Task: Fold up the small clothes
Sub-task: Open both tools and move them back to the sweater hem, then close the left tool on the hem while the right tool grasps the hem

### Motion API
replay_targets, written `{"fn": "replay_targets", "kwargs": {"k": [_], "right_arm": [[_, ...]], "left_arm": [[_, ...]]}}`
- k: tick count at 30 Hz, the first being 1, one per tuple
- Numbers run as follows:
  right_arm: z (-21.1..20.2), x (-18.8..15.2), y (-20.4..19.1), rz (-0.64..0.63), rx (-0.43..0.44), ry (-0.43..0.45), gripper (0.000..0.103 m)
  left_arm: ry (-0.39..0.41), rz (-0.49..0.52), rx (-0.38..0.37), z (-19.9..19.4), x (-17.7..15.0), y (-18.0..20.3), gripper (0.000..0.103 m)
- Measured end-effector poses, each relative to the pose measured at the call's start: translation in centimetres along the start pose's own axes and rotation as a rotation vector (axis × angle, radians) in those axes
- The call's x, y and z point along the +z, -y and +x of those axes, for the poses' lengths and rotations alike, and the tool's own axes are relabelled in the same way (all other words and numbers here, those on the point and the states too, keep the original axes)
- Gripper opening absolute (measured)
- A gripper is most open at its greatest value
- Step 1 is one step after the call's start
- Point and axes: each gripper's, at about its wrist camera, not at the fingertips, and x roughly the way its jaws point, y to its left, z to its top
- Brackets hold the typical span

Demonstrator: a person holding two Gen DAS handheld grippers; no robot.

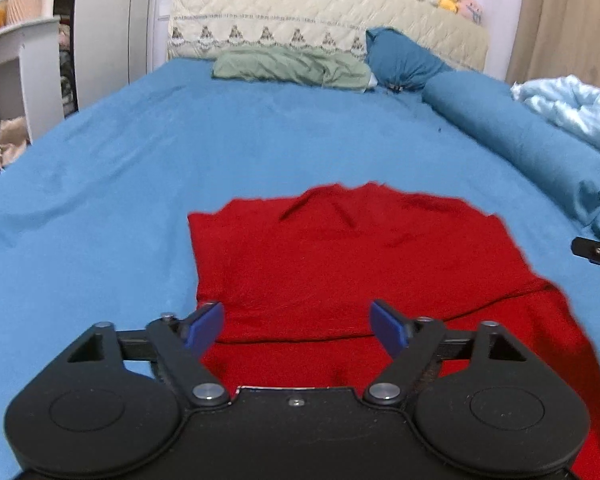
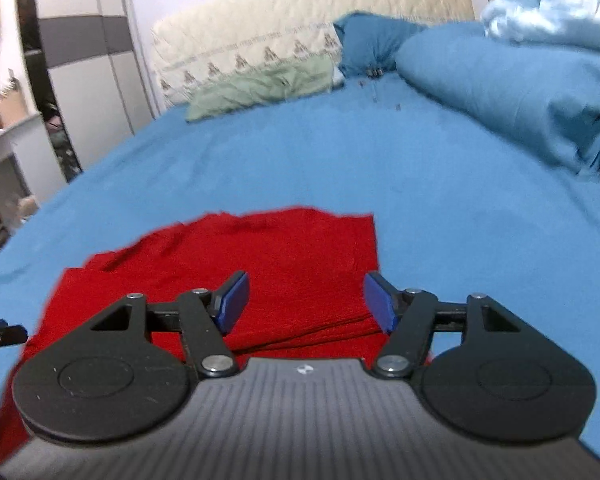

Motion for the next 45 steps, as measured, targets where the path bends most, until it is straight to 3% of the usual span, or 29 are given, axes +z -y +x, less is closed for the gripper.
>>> {"fn": "replay_targets", "kwargs": {"k": [2, 4, 9, 13, 20, 23, 25, 27, 32, 38, 41, 45], "right_arm": [[-4.0, 1.1, -0.2, -0.049, 0.003, 0.029, 0.089], [-8.1, 2.1, -0.3, -0.113, -0.023, 0.054, 0.103], [-17.1, 3.0, 0.0, -0.180, -0.010, 0.057, 0.103], [-22.7, 0.9, 1.0, -0.174, 0.033, -0.035, 0.103], [-24.7, -7.3, 2.3, -0.144, -0.010, -0.245, 0.103], [-24.3, -11.2, 2.7, -0.139, -0.040, -0.318, 0.103], [-24.0, -13.3, 3.1, -0.128, -0.063, -0.335, 0.102], [-23.6, -14.7, 3.4, -0.098, -0.066, -0.348, 0.093], [-22.7, -16.9, 3.7, -0.070, -0.069, -0.358, 0.086], [-21.4, -17.9, 3.7, -0.048, -0.071, -0.384, 0.074], [-21.1, -18.4, 3.7, -0.050, -0.074, -0.391, 0.069], [-20.6, -18.2, 4.0, -0.042, -0.066, -0.391, 0.054]], "left_arm": [[0.017, 0.012, 0.011, -3.4, 0.4, 0.9, 0.092], [0.027, 0.028, 0.021, -6.9, 0.6, 1.7, 0.100], [0.020, 0.021, 0.046, -15.1, -0.1, 2.6, 0.103], [-0.011, 0.006, 0.083, -19.0, -2.9, 2.9, 0.103], [-0.110, -0.115, 0.044, -18.8, -10.6, 1.8, 0.103], [-0.135, -0.103, 0.072, -18.1, -14.0, 1.8, 0.103], [-0.165, -0.072, 0.104, -17.1, -15.5, 1.9, 0.103], [-0.199, -0.058, 0.130, -16.2, -17.0, 2.0, 0.103], [-0.297, -0.160, 0.070, -14.3, -19.2, 0.5, 0.102], [-0.293, -0.110, 0.089, -13.9, -19.7, 0.7, 0.086], [-0.275, -0.103, 0.099, -14.4, -20.1, 0.9, 0.073], [-0.259, -0.090, 0.101, -14.8, -20.0, 1.6, 0.046]]}}
